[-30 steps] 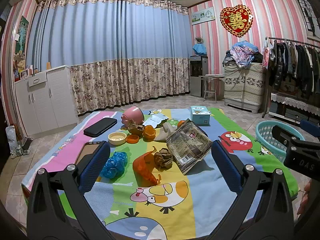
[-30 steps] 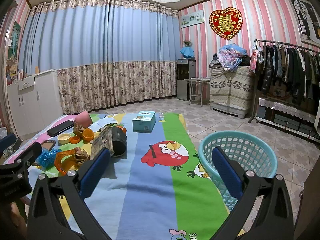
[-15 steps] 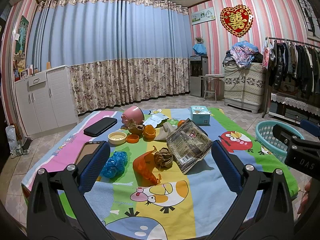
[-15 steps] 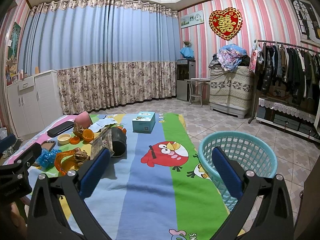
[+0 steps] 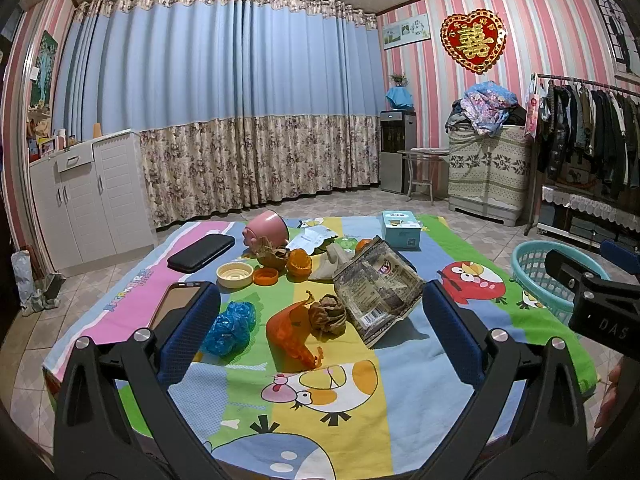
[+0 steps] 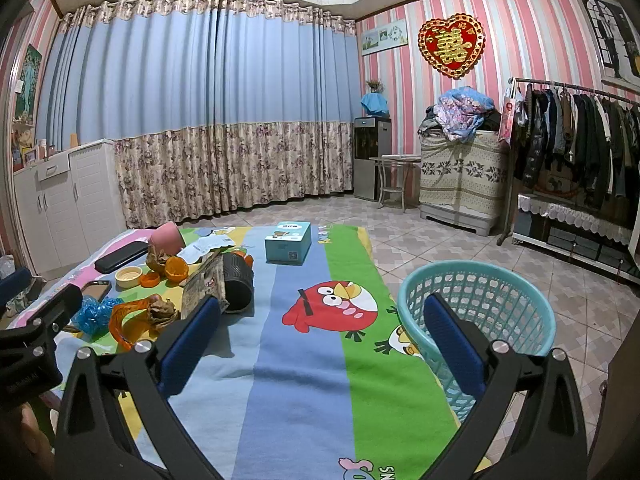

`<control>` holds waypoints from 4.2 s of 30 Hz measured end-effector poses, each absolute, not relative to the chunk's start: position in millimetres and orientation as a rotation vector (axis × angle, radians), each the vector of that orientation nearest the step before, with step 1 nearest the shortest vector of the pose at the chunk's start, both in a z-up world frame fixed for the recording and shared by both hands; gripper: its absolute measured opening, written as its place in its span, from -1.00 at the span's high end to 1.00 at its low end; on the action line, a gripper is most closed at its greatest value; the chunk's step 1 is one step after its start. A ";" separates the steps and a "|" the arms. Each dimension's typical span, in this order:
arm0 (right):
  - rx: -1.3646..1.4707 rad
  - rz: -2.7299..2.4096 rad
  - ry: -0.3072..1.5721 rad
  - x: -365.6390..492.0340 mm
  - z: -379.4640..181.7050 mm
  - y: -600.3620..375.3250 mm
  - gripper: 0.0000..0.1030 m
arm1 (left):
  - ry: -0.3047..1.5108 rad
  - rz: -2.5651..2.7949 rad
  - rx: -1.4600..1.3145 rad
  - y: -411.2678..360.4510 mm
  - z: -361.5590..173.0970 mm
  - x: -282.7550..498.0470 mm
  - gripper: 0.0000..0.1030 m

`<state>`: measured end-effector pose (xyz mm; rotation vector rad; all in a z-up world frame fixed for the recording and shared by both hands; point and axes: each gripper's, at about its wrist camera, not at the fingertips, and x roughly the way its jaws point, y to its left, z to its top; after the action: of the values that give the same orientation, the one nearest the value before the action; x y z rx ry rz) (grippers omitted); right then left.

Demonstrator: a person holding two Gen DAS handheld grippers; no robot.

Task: Collect trash

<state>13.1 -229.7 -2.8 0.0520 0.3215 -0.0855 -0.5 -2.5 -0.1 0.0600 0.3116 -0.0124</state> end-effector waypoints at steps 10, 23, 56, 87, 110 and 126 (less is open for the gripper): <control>0.059 -0.087 0.323 12.7 -4.7 -229.7 -0.93 | 0.316 -0.013 0.061 -2.6 1.4 -4.5 -0.90; 0.062 -0.086 0.325 12.7 -6.6 -230.0 -0.93 | 0.315 -0.012 0.062 -2.7 1.4 -3.7 -0.90; 0.041 -0.077 0.331 13.3 -12.4 -225.9 -0.92 | 0.351 0.002 0.055 10.6 -16.6 8.2 -0.90; 0.007 -0.128 0.502 68.8 -33.8 -213.0 -0.93 | 0.527 0.163 -0.021 122.9 -61.7 98.9 -0.90; -0.016 0.073 0.677 154.3 -45.0 -151.8 -0.90 | 0.659 0.036 0.002 127.6 -75.6 128.2 0.37; 0.054 0.234 0.740 166.6 -50.9 -134.2 0.79 | 0.562 0.088 -0.007 150.8 -30.2 118.6 0.39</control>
<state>166.6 -134.2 -50.9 0.0542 0.7404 0.2343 118.6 150.8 -30.2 -0.0069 0.5625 0.0885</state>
